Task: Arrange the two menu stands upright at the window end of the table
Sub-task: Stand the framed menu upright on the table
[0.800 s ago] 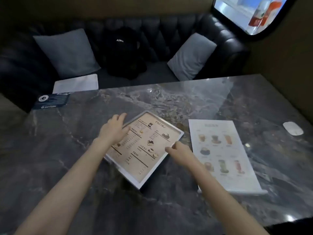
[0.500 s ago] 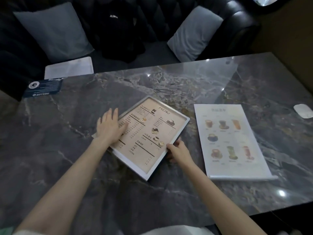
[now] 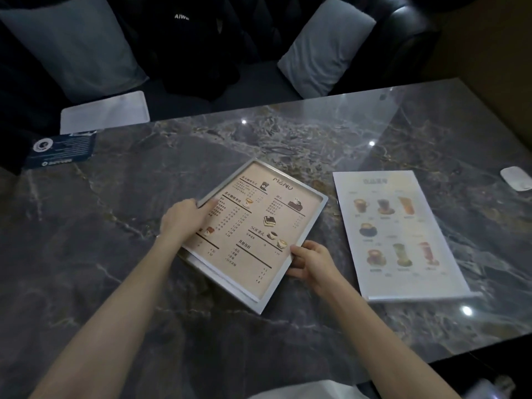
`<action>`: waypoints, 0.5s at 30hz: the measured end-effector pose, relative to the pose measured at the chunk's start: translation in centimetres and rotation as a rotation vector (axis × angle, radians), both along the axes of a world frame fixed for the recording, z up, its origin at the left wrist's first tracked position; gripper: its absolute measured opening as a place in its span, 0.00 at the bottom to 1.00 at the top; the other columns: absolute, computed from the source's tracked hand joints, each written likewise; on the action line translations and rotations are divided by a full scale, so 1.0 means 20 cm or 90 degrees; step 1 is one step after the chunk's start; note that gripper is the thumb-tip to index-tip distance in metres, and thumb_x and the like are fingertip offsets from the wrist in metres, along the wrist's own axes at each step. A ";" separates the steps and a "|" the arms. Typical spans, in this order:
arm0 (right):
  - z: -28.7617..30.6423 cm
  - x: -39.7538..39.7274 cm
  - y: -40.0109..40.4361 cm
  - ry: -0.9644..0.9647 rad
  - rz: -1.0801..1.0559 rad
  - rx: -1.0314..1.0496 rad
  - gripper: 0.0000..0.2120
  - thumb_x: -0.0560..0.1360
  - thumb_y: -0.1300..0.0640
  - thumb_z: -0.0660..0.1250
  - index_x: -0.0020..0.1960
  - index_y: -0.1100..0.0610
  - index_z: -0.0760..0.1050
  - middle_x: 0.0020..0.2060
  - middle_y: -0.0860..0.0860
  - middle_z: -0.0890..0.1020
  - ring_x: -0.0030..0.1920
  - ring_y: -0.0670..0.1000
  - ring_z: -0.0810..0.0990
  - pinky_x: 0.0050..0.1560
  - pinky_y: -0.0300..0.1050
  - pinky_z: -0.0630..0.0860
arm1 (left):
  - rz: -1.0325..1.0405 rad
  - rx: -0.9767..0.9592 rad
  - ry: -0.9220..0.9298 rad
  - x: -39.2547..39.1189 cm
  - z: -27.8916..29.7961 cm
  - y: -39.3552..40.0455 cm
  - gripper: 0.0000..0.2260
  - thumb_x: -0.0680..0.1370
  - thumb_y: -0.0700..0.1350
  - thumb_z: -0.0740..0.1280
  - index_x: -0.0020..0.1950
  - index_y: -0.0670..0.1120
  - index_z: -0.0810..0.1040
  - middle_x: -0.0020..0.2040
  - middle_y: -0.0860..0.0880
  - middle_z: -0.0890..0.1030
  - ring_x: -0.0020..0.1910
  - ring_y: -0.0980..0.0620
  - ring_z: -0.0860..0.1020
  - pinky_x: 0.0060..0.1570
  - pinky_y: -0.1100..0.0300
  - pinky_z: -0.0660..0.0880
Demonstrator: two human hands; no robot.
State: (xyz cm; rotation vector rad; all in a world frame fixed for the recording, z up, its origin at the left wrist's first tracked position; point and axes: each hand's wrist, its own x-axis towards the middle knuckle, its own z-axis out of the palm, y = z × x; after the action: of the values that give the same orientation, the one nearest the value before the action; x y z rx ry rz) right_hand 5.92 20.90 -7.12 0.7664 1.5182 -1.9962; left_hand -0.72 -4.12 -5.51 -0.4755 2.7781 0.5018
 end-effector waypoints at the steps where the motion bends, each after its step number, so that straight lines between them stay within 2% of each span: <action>1: 0.01 0.00 0.00 0.005 -0.001 0.000 0.06 0.75 0.66 0.61 0.52 0.64 0.70 0.46 0.60 0.83 0.45 0.58 0.84 0.39 0.54 0.83 | 0.005 0.007 0.006 0.01 0.00 0.00 0.25 0.74 0.67 0.53 0.35 0.45 0.70 0.41 0.44 0.79 0.42 0.43 0.77 0.39 0.55 0.70; 5: 0.09 0.00 0.00 0.074 0.023 0.022 0.06 0.75 0.64 0.63 0.51 0.61 0.71 0.46 0.57 0.83 0.46 0.55 0.84 0.40 0.54 0.83 | 0.049 0.055 0.077 0.07 0.02 -0.03 0.25 0.75 0.66 0.53 0.33 0.45 0.68 0.33 0.48 0.74 0.38 0.44 0.76 0.37 0.54 0.69; 9: 0.19 -0.04 0.00 0.169 0.061 0.063 0.10 0.75 0.61 0.65 0.54 0.61 0.70 0.41 0.51 0.83 0.39 0.49 0.85 0.31 0.44 0.82 | 0.105 0.112 0.175 0.12 0.05 -0.03 0.24 0.76 0.63 0.55 0.30 0.46 0.62 0.28 0.49 0.68 0.30 0.48 0.69 0.30 0.56 0.62; 12: 0.25 -0.09 0.02 0.231 0.087 0.065 0.04 0.76 0.63 0.64 0.50 0.58 0.70 0.41 0.49 0.83 0.35 0.45 0.84 0.28 0.41 0.80 | 0.139 0.158 0.232 0.13 0.08 0.00 0.23 0.77 0.61 0.56 0.30 0.46 0.61 0.28 0.49 0.67 0.28 0.50 0.67 0.29 0.57 0.61; 15: 0.30 -0.13 0.04 0.279 0.100 0.057 0.06 0.76 0.65 0.62 0.52 0.59 0.68 0.41 0.49 0.82 0.33 0.43 0.84 0.27 0.40 0.80 | 0.181 0.212 0.267 0.13 0.10 0.03 0.22 0.78 0.60 0.55 0.33 0.45 0.66 0.31 0.49 0.70 0.31 0.50 0.69 0.31 0.56 0.65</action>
State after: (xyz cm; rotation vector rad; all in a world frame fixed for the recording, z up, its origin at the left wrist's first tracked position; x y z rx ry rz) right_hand 3.28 21.67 -1.10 0.2340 1.8556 -2.0766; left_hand 1.97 -3.57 -3.44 -0.7632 2.9287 1.2339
